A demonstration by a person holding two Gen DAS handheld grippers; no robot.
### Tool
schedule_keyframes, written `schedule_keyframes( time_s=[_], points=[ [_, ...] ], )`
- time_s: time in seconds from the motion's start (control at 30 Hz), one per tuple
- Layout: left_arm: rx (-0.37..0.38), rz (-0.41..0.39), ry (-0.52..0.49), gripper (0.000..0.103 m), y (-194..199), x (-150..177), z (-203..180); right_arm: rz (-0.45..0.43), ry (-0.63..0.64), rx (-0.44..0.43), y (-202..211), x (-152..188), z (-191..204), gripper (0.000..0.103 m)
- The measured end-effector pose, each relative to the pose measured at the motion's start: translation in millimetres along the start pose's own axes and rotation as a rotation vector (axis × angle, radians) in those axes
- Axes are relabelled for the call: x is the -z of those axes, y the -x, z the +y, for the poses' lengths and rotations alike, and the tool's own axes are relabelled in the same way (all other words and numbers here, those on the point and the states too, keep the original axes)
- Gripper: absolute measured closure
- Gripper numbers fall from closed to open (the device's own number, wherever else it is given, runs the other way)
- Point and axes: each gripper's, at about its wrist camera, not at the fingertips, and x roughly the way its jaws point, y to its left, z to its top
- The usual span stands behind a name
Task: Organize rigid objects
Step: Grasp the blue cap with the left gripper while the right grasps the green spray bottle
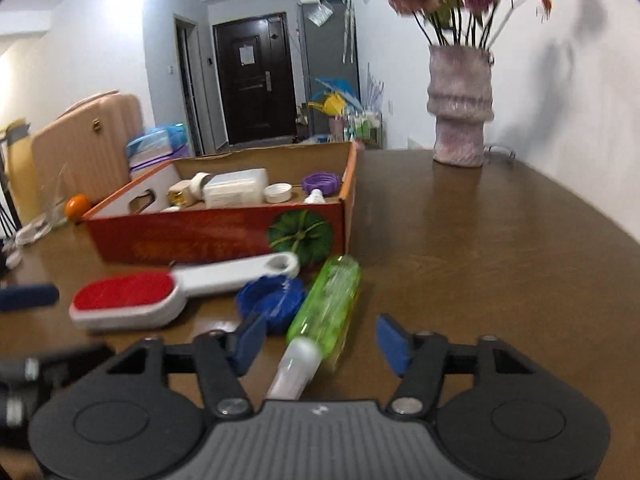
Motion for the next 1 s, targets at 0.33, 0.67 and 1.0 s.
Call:
schedule_keyframes(
  time_s=[0.33, 0.67, 1.0],
  points=[
    [0.115, 0.122, -0.017, 0.025, -85, -24, -24, 0.077, -0.068, -0.073, -42, -15, -27, 0.073],
    [0.162, 0.147, -0.032, 0.027, -121, -33, -40, 0.082, -0.134, -0.104, -32, -13, -65, 0.073],
    [0.121, 0.153, -0.053, 0.048, -112, -29, -43, 0.096, -0.06, -0.072, -34, -13, -53, 0.073]
  ],
)
